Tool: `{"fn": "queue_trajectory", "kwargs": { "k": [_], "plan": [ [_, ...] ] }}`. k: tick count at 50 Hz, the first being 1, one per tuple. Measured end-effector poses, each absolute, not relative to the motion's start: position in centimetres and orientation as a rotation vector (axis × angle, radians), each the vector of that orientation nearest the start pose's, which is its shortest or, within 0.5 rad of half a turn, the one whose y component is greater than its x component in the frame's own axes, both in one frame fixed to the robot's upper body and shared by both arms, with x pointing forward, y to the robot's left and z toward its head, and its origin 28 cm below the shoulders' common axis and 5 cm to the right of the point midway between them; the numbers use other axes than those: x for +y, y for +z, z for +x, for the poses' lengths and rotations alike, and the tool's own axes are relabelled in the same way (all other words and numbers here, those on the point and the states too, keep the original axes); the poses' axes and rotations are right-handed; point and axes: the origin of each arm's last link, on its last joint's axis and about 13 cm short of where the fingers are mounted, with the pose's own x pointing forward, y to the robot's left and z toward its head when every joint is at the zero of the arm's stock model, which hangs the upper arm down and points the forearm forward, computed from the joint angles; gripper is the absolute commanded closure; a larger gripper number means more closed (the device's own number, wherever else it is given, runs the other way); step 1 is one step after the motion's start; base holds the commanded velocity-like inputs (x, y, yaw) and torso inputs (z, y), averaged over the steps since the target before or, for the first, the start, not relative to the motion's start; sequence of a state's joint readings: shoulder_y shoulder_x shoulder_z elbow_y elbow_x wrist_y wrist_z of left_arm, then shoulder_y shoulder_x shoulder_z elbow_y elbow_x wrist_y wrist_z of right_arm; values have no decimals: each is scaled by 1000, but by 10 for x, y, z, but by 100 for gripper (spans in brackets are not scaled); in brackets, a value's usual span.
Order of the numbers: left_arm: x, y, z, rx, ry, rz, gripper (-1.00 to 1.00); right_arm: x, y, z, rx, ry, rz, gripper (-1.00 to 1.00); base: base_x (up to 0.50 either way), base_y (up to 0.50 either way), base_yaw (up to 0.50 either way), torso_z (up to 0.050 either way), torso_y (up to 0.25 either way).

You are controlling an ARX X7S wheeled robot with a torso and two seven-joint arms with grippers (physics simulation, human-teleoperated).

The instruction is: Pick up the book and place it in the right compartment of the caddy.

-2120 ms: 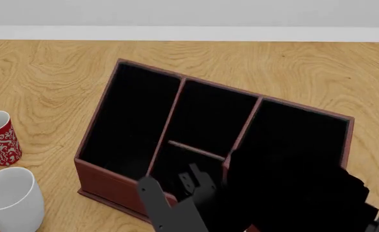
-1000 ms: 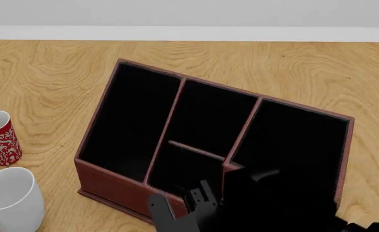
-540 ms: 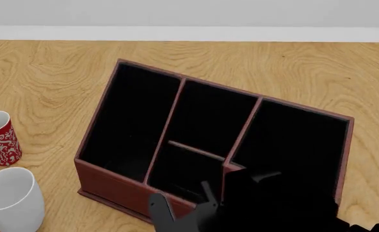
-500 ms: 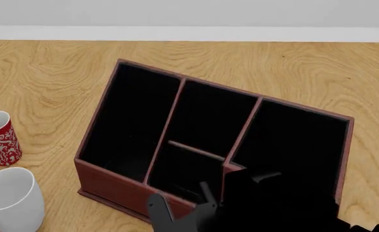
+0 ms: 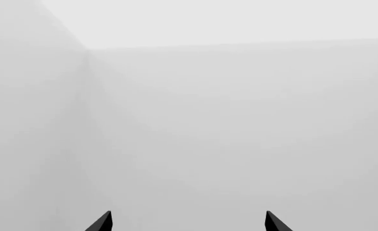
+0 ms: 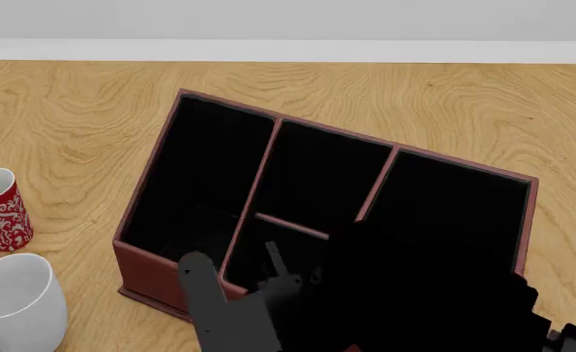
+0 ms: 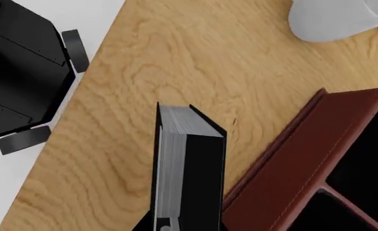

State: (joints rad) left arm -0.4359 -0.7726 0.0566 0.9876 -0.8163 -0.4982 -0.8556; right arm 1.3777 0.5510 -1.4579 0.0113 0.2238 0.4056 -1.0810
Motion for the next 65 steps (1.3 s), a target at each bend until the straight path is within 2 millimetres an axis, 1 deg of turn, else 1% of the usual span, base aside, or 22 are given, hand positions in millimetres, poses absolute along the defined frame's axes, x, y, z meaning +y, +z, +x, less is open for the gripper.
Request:
{"fn": "queue_trajectory", "kwargs": {
  "k": [8,18,27,35,44,50,55,59,65],
  "plan": [
    [240,252,173,-649,133,4,-100,-80,262,348,321,1517,-1209,100,0,0,0,0,1],
    [239,255,170,-659,131,10,-100,-76,326,349,154,1461,-1098,100,0,0,0,0,1],
    [237,259,166,-675,127,14,-100,-72,383,347,-4,1402,-1017,100,0,0,0,0,0],
    [235,262,164,-690,122,14,-100,-78,432,346,-112,1302,-994,100,0,0,0,0,1],
    [234,263,165,-700,115,7,-100,-93,480,345,-123,1164,-1037,100,0,0,0,0,1],
    [234,263,165,-708,111,1,-100,-107,505,343,-65,1068,-1080,100,0,0,0,0,0],
    [234,264,165,-714,108,-2,-100,-119,521,341,1,986,-1119,100,0,0,0,0,0],
    [234,264,165,-717,105,-5,-100,-128,527,338,66,937,-1155,100,0,0,0,0,3],
    [234,263,166,-719,97,-12,-100,-139,529,335,167,879,-1198,100,0,0,0,0,0]
  ]
}}
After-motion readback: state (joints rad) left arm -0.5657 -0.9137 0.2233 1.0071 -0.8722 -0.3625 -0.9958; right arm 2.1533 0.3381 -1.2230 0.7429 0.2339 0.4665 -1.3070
